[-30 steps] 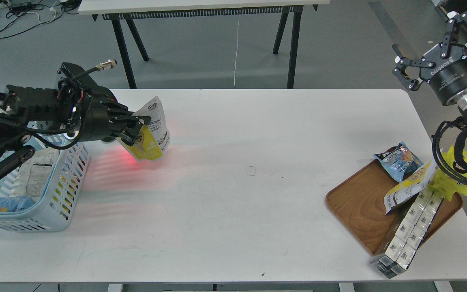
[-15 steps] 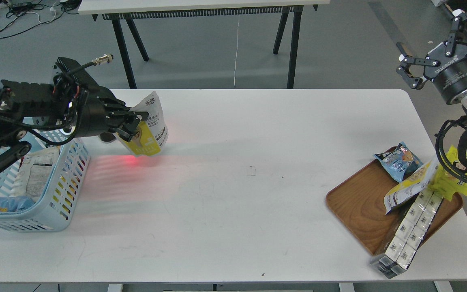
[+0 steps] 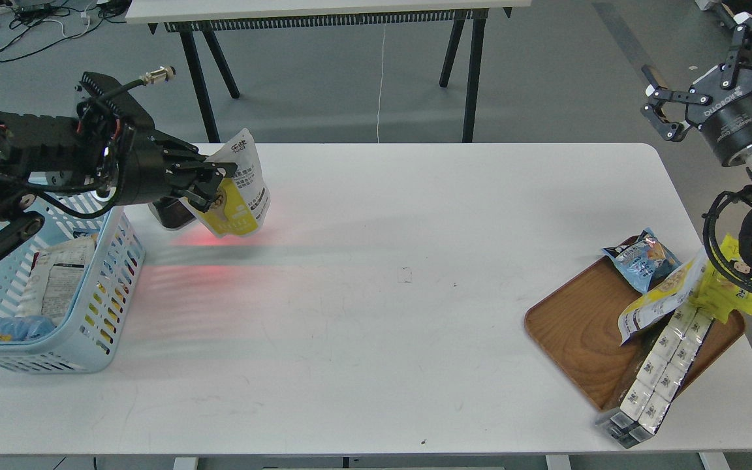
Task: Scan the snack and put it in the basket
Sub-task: 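Lift the pouch with the left gripper and hold it before the scanner, then move the pouch over the blue basket and drop it in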
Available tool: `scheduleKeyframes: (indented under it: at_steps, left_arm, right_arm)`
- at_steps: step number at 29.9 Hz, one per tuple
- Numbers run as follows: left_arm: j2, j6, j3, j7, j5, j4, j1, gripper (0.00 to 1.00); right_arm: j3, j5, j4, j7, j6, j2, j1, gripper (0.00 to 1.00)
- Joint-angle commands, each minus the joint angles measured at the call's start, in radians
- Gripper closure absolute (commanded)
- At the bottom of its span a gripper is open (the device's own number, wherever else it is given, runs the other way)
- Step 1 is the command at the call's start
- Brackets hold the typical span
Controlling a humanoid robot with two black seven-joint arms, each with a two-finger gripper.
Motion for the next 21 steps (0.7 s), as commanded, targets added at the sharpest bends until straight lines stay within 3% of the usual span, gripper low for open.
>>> scheduleKeyframes:
  at_steps: [1, 8, 15, 18, 21]
  left_arm:
    - [0.001, 0.002, -0.001, -0.002, 0.000, -0.001, 0.000, 1.00]
    - [0.084, -0.001, -0.026, -0.034, 0.000, -0.066, 0.000, 1.00]
    - [0.277, 0.006, -0.063, -0.043, 0.000, -0.168, 0.000, 1.00]
    - [0.378, 0.008, -0.092, -0.091, -0.008, -0.187, 0.001, 1.00]
    - [0.475, 0.008, -0.095, -0.093, -0.158, -0.173, 0.001, 1.00]
  right_arm:
    - [0.002, 0.000, 0.000, 0.000, 0.000, 0.000, 0.001, 0.01]
    - [0.002, -0.002, -0.001, 0.000, 0.000, 0.000, 0.001, 0.01]
    - [0.003, -0.002, -0.015, 0.000, 0.000, 0.011, -0.001, 0.01]
    - [0.003, -0.002, -0.015, 0.000, 0.000, 0.011, -0.001, 0.01]
    - [0.006, -0.002, -0.015, 0.000, 0.000, 0.011, -0.001, 0.01]
